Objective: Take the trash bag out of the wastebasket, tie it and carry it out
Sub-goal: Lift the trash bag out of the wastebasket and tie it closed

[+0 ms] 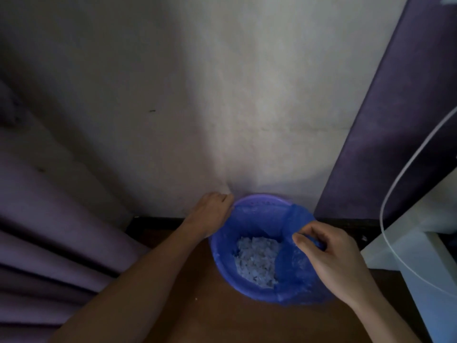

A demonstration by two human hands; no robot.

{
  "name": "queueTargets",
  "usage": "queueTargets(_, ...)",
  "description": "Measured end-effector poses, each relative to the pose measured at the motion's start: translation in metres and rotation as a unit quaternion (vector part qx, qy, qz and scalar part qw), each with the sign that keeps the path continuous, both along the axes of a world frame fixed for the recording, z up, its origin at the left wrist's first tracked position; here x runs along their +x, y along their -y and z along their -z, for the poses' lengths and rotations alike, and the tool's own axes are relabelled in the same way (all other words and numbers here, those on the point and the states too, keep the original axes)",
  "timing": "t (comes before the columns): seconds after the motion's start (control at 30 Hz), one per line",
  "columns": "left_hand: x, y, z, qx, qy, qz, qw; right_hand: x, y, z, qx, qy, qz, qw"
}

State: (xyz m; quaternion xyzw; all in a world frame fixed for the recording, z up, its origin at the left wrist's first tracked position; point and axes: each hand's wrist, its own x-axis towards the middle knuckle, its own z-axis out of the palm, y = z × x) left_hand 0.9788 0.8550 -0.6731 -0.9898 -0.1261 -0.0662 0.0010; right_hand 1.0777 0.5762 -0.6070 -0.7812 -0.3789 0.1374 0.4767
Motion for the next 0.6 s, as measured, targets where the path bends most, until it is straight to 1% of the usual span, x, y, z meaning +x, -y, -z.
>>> queueTargets(0.13, 0.0, 0.002, -0.003, -0.057, 0.004, -0.028, 0.998, -0.003, -0.009, 0.001, -0.008, 0.01, 0.0, 1.0)
queueTargets(0.27, -0.01, -0.01, 0.005, -0.136, 0.03, -0.015, 0.99, -0.003, -0.012, 0.001, -0.027, 0.008, 0.016, 0.999)
queueTargets(0.3, -0.013, -0.014, 0.009, -0.164, 0.018, -0.022, 0.986, -0.002, -0.012, 0.001, -0.031, 0.005, 0.022, 0.999)
queueTargets(0.33, -0.015, -0.017, 0.013, -0.215, 0.0, -0.037, 0.976, -0.002, -0.012, 0.0, -0.033, 0.003, 0.027, 0.999)
queueTargets(0.37, -0.017, -0.017, 0.016, -0.3, -0.011, -0.057, 0.952, -0.001, -0.012, 0.0, -0.032, -0.001, 0.031, 0.999)
queueTargets(0.4, -0.017, -0.014, 0.019, -0.408, 0.0, -0.081, 0.909, -0.001, -0.012, -0.001, -0.029, -0.007, 0.034, 0.999)
queueTargets(0.43, -0.016, -0.009, 0.023, -0.508, 0.023, -0.113, 0.854, -0.001, -0.012, -0.001, -0.027, -0.014, 0.036, 0.999)
queueTargets(0.47, -0.016, -0.006, 0.028, -0.58, 0.048, -0.151, 0.799, 0.0, -0.012, -0.002, -0.026, -0.02, 0.037, 0.999)
queueTargets(0.5, -0.014, -0.005, 0.032, -0.611, 0.072, -0.177, 0.768, 0.0, -0.012, -0.002, -0.026, -0.025, 0.038, 0.999)
queueTargets(0.53, -0.013, -0.004, 0.037, -0.635, 0.096, -0.186, 0.744, 0.001, -0.011, -0.002, -0.026, -0.029, 0.038, 0.999)
queueTargets(0.6, -0.011, -0.003, 0.044, -0.676, 0.132, -0.175, 0.703, 0.001, -0.011, -0.001, -0.023, -0.033, 0.04, 0.998)
